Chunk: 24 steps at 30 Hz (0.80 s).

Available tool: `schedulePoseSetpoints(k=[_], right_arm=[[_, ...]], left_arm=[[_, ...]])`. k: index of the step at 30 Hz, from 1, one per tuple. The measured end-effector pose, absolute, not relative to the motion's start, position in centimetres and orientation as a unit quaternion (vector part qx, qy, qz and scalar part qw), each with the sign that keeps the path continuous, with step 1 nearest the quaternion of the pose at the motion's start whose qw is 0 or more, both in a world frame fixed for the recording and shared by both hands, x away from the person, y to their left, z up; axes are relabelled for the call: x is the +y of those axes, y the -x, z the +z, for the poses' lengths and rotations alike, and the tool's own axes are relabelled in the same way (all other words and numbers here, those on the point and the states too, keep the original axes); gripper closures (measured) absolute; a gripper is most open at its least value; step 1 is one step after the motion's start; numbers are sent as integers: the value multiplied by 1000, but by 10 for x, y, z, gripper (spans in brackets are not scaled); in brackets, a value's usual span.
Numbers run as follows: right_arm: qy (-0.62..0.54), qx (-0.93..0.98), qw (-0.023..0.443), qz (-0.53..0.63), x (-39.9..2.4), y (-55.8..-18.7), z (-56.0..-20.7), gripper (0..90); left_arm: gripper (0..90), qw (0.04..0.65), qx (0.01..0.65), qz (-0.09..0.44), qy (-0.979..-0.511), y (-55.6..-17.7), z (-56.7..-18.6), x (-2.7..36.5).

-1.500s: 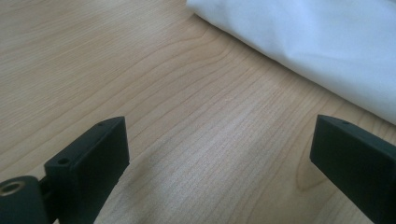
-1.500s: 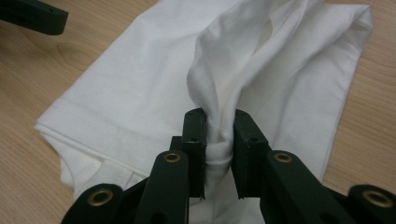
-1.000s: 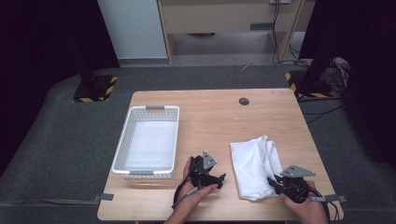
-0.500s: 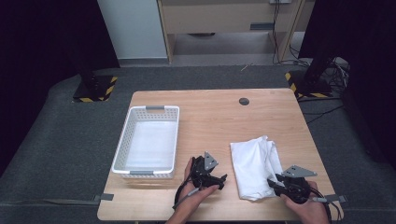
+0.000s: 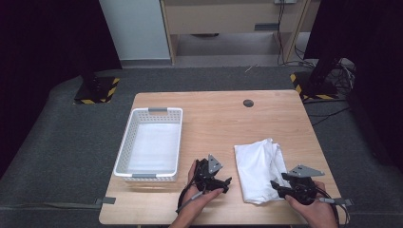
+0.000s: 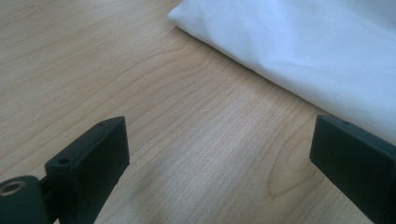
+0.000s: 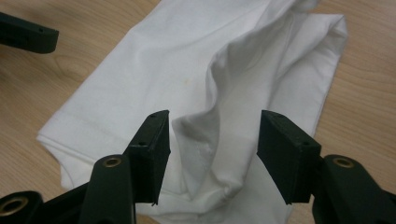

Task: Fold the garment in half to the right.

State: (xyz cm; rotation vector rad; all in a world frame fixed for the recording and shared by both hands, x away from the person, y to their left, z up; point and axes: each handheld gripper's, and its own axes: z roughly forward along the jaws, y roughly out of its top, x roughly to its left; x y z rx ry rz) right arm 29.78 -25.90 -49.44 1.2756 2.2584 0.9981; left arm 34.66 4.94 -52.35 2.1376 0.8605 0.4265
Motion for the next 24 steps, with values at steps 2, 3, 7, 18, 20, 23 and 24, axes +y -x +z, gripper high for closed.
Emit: schedulePoseSetpoints(k=[2, 3, 7, 18, 20, 23, 24], right_arm=[[-452, 798, 181, 355, -258, -303, -489, 423], [-451, 798, 183, 356, -258, -305, -487, 418], [-449, 799, 183, 355, -253, -315, -480, 419], [-460, 800, 180, 341, -240, -343, -483, 434], [-467, 801, 179, 330, -239, -347, -489, 446], [-470, 802, 184, 321, -240, -351, -494, 556], [-470, 802, 184, 321, -240, -351, -494, 556]], left_arm=[[36, 389, 339, 167, -840, -346, -523, 49], [36, 389, 337, 167, -841, -346, -523, 48], [36, 389, 336, 167, -841, -345, -523, 47], [34, 393, 332, 164, -842, -342, -522, 42], [34, 393, 329, 163, -843, -341, -522, 40], [35, 392, 326, 161, -845, -339, -522, 38], [35, 391, 325, 161, -846, -339, -522, 37]])
